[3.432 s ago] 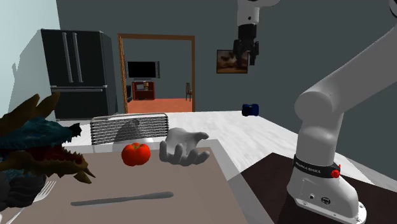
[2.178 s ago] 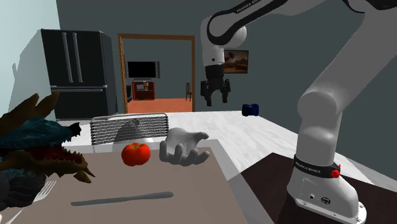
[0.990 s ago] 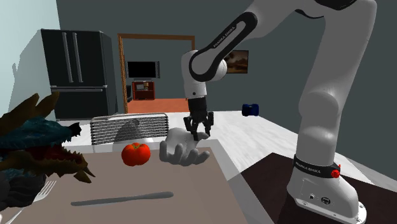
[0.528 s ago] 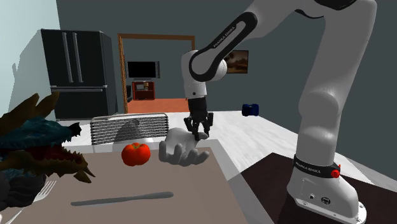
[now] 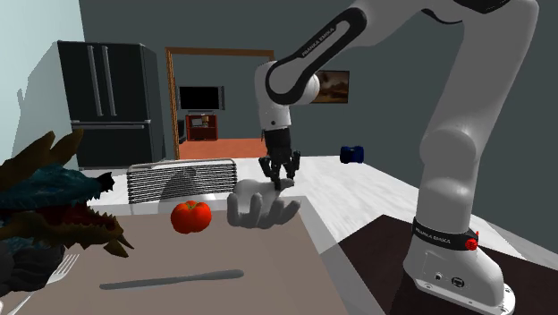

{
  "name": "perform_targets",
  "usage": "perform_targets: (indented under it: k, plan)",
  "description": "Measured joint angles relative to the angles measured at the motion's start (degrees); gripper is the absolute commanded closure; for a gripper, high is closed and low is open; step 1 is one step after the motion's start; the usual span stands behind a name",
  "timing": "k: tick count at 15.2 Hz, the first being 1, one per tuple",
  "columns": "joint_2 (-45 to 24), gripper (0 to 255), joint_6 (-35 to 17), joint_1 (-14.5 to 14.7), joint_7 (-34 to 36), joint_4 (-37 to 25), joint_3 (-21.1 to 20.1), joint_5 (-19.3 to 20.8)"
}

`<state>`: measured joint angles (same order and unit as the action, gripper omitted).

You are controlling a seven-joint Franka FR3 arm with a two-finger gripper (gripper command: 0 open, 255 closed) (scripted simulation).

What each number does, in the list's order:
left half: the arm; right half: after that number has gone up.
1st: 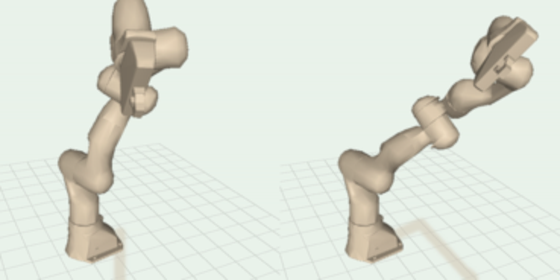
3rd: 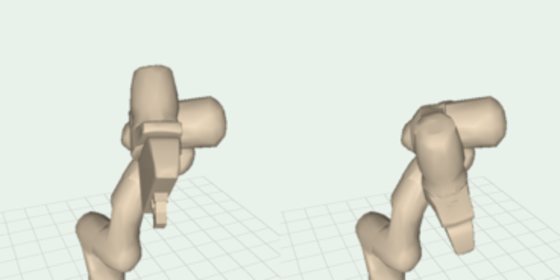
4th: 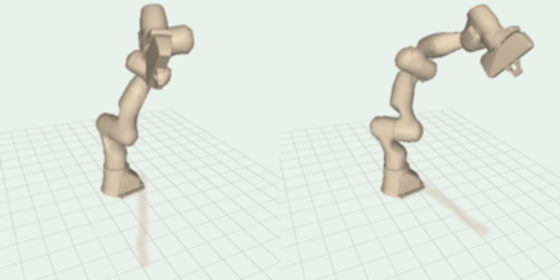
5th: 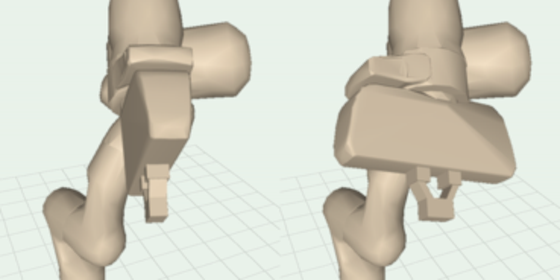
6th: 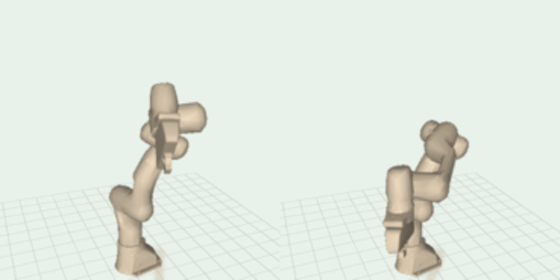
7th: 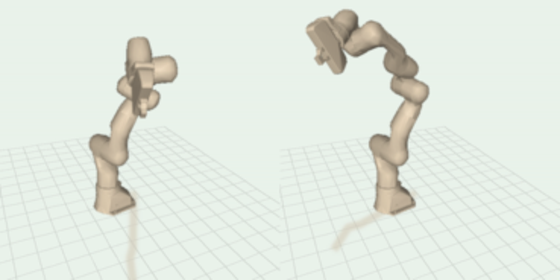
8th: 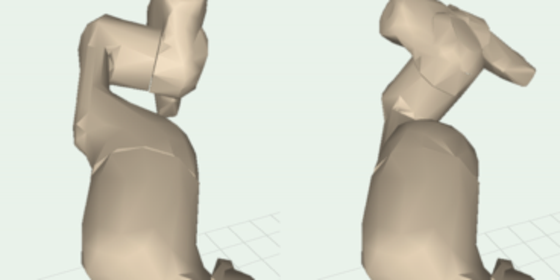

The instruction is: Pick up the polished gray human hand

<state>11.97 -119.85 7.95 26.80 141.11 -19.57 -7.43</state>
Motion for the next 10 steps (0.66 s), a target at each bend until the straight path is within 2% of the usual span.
perform_targets:
  k: [10]
  plan:
    - [3.9, 255, 8.1, 0.0, -0.5, -4.3, 0.8, -0.4]
